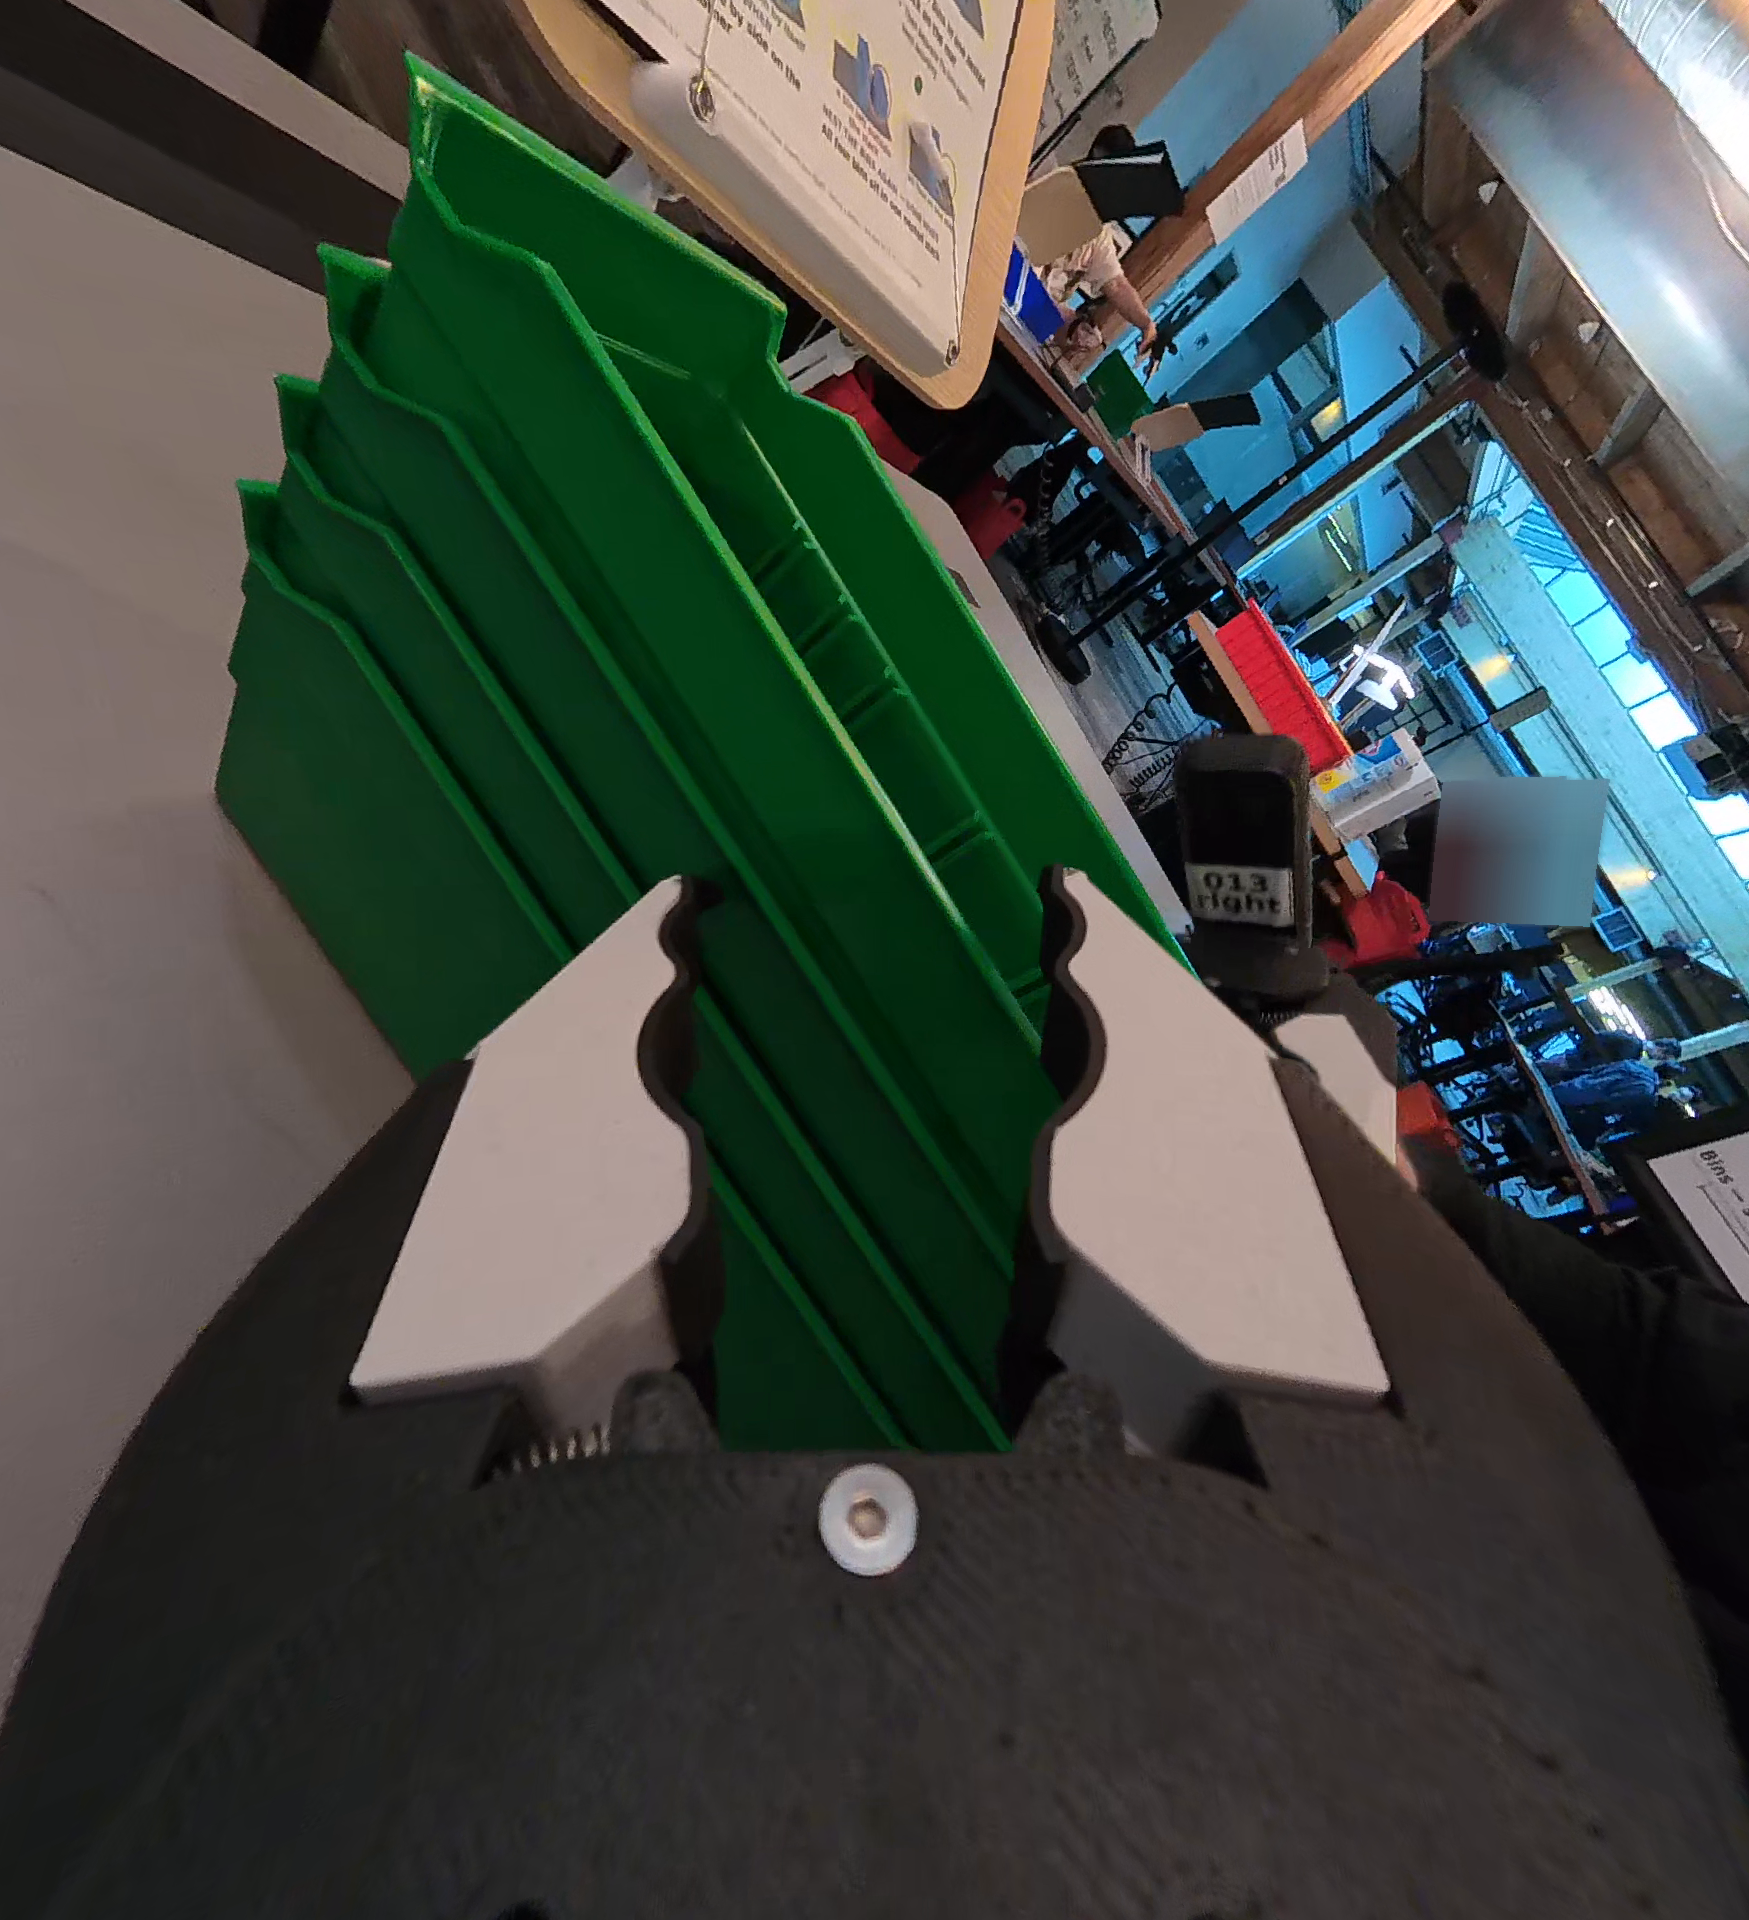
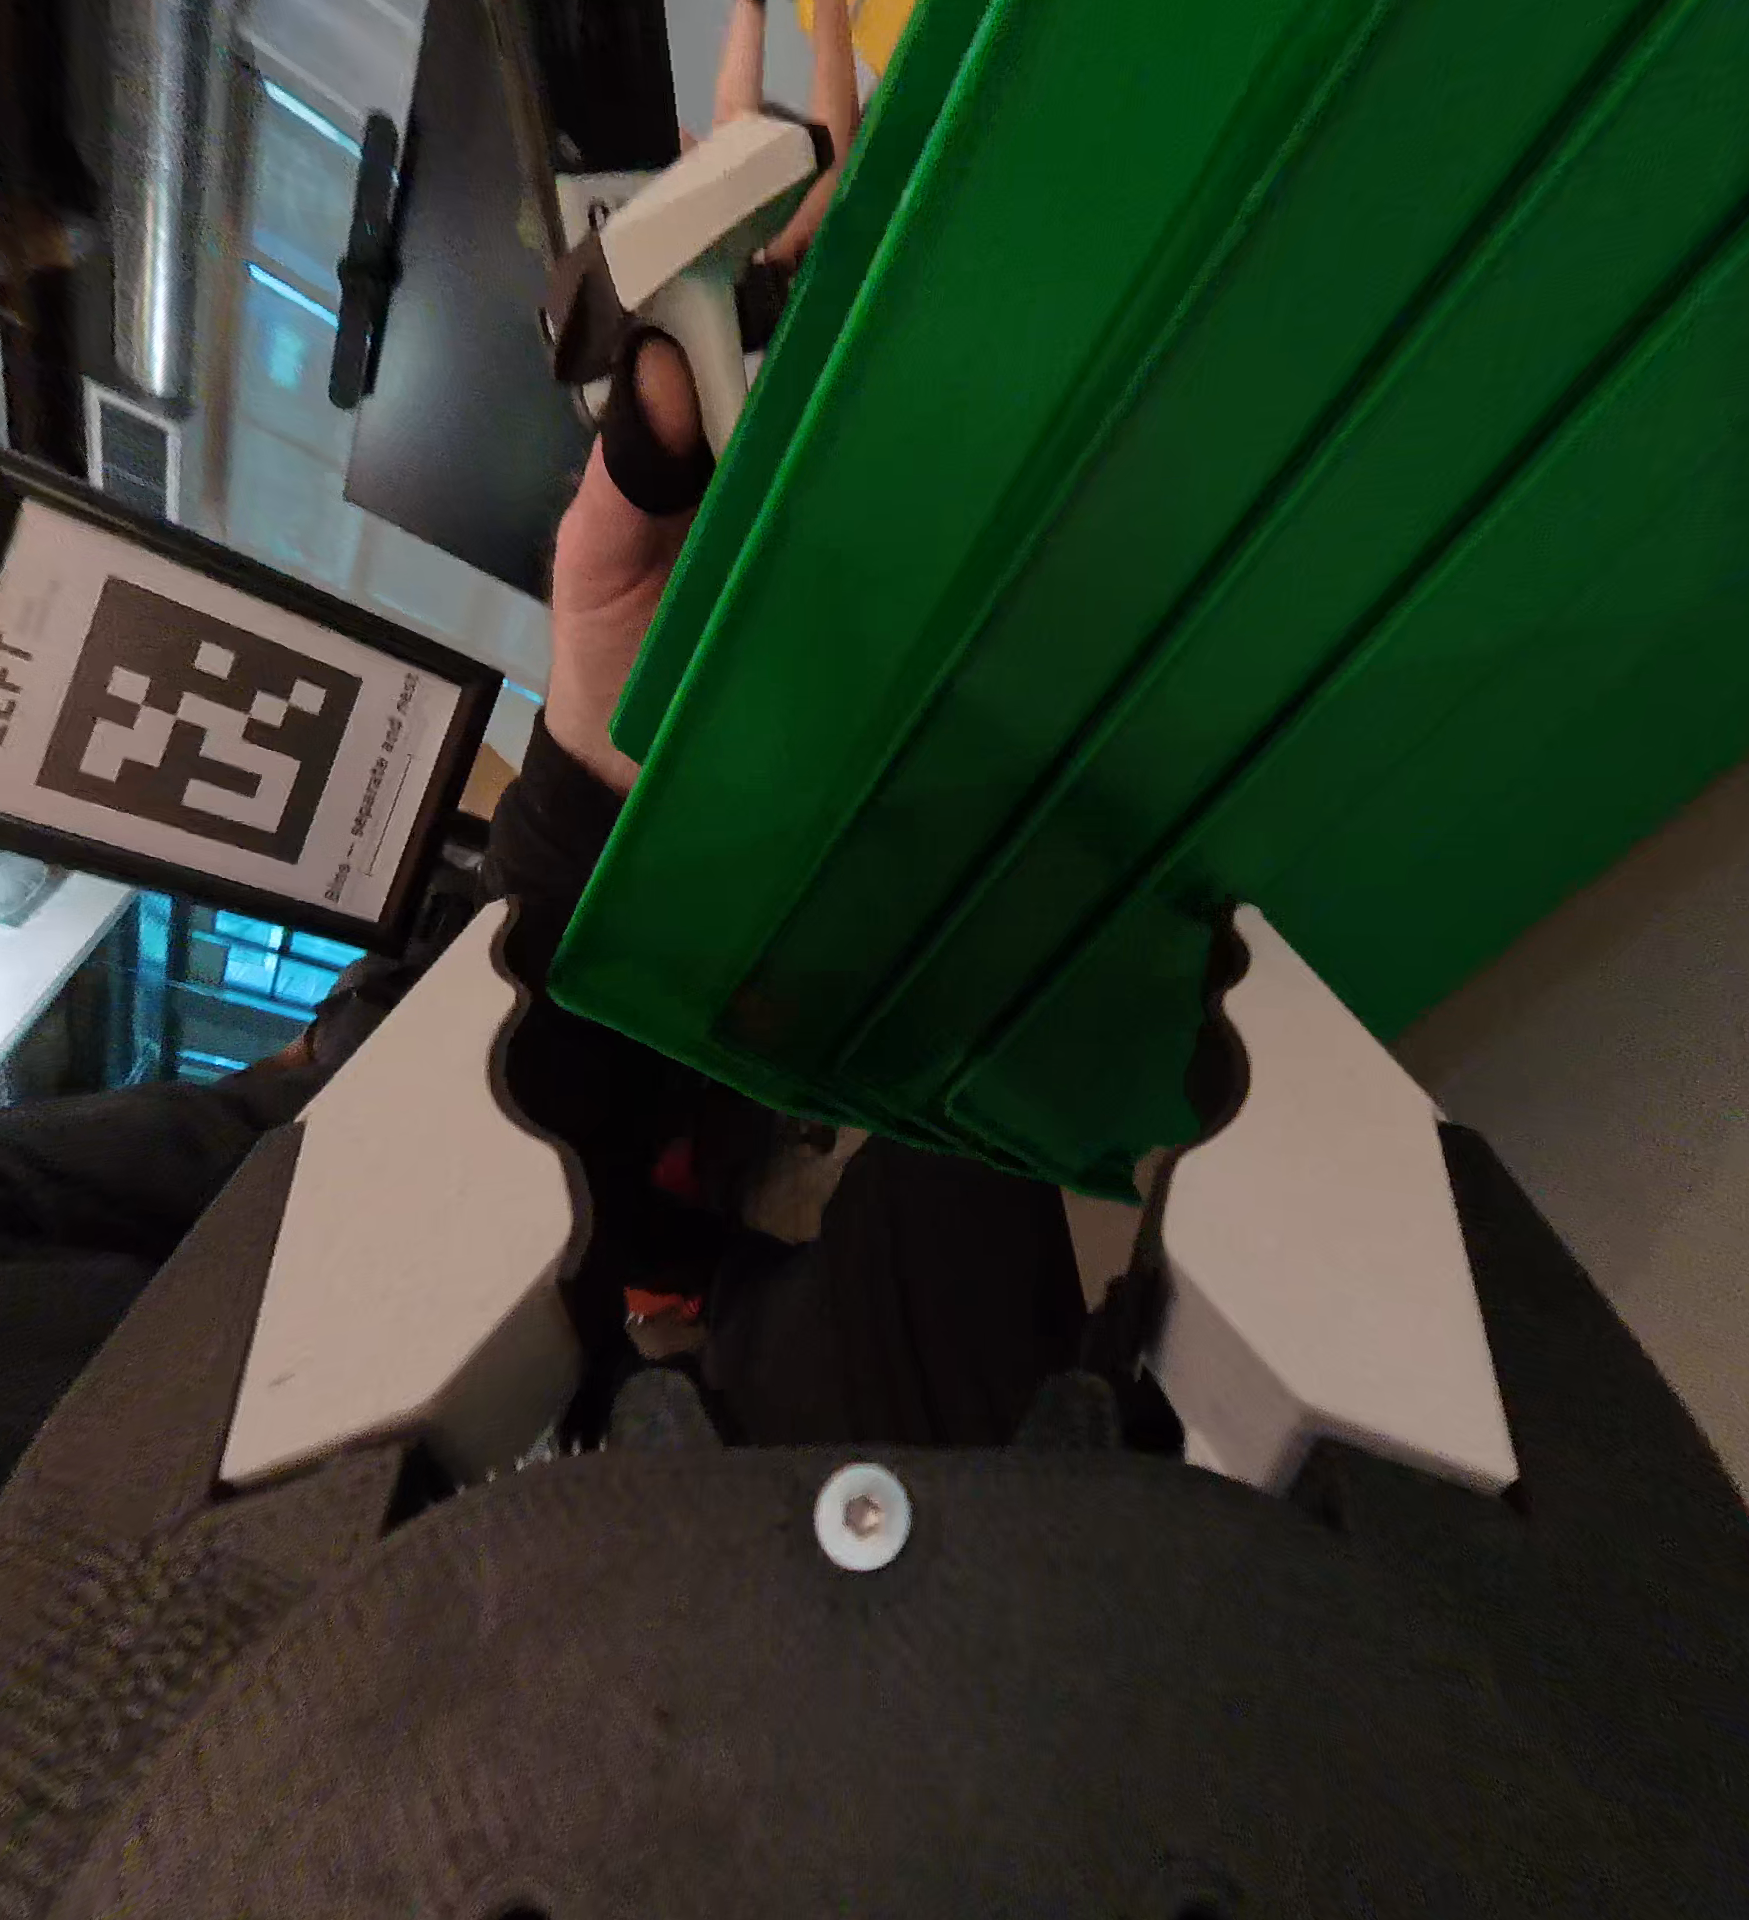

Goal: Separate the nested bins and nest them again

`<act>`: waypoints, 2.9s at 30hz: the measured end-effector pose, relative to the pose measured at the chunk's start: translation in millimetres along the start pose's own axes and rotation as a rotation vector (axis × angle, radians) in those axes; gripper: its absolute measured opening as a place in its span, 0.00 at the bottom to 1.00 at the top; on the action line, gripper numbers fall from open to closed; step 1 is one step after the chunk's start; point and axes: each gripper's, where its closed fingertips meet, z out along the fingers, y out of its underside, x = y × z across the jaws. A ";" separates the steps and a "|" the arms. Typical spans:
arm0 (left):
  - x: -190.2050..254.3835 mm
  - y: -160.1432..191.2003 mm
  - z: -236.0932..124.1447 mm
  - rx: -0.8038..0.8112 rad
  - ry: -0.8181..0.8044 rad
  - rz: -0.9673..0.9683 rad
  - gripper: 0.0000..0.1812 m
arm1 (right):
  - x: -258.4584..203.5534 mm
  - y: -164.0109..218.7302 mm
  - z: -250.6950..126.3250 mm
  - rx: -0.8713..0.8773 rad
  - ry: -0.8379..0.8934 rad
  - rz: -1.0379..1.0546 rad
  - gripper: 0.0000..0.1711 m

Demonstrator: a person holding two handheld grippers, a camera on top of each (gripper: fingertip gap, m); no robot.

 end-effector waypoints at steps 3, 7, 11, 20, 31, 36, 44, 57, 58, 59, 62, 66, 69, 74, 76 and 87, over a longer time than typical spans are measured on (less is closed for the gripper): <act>-5.4 -4.7 -3.2 0.054 -0.019 -0.027 0.31 | -0.1 -1.9 9.4 0.031 0.007 -0.015 0.73; -16.3 -13.9 -12.2 0.083 -0.047 -0.026 0.27 | 0.8 -4.8 25.6 0.017 0.025 -0.045 0.72; -28.4 -25.1 -24.3 0.091 -0.073 -0.012 0.27 | 3.5 -12.9 40.6 0.023 0.013 -0.039 0.72; -31.2 -40.7 -61.4 0.117 -0.085 0.032 0.29 | 8.7 -25.9 68.0 0.019 -0.015 -0.035 0.72; -36.2 -23.5 -53.5 0.040 -0.080 0.012 0.40 | 12.7 -34.6 83.3 -0.037 -0.038 -0.034 0.71; -37.5 -22.7 -56.3 0.029 -0.106 0.038 0.41 | 17.3 -32.8 87.2 -0.113 -0.072 -0.013 0.77; -37.7 -26.9 -59.8 0.048 -0.130 0.045 0.40 | 20.1 -29.4 67.4 -0.082 -0.070 -0.002 0.74; 1.3 -49.1 -55.6 -0.104 -0.468 0.311 0.68 | 35.3 11.5 -53.7 -0.007 0.154 -0.053 0.70; 6.2 -47.6 -49.3 -0.129 -0.456 0.305 0.65 | 39.9 11.1 -63.5 0.000 0.192 -0.071 0.69; 8.8 -46.7 -43.5 -0.152 -0.453 0.306 0.61 | 45.2 11.9 -72.4 -0.005 0.232 -0.094 0.69; 9.8 -46.9 -26.7 -0.202 -0.471 0.328 0.55 | 77.0 24.3 -99.0 -0.115 0.430 -0.193 0.67; 5.2 -45.0 -9.6 -0.270 -0.536 0.378 0.54 | 130.6 41.0 -142.6 -0.325 0.723 -0.289 0.64; -6.7 -39.1 -2.1 -0.332 -0.594 0.390 0.57 | 158.5 50.6 -165.5 -0.429 0.850 -0.320 0.63; -25.9 -19.6 6.5 -0.430 -0.620 0.343 0.63 | 169.5 54.0 -172.9 -0.504 0.931 -0.431 0.58; -30.5 -18.7 6.1 -0.445 -0.652 0.349 0.65 | 169.9 55.2 -170.9 -0.458 0.916 -0.501 0.60; -40.6 -49.9 -12.8 -0.433 -0.839 0.369 0.83 | 171.5 50.2 -171.9 -0.360 0.894 -0.532 0.55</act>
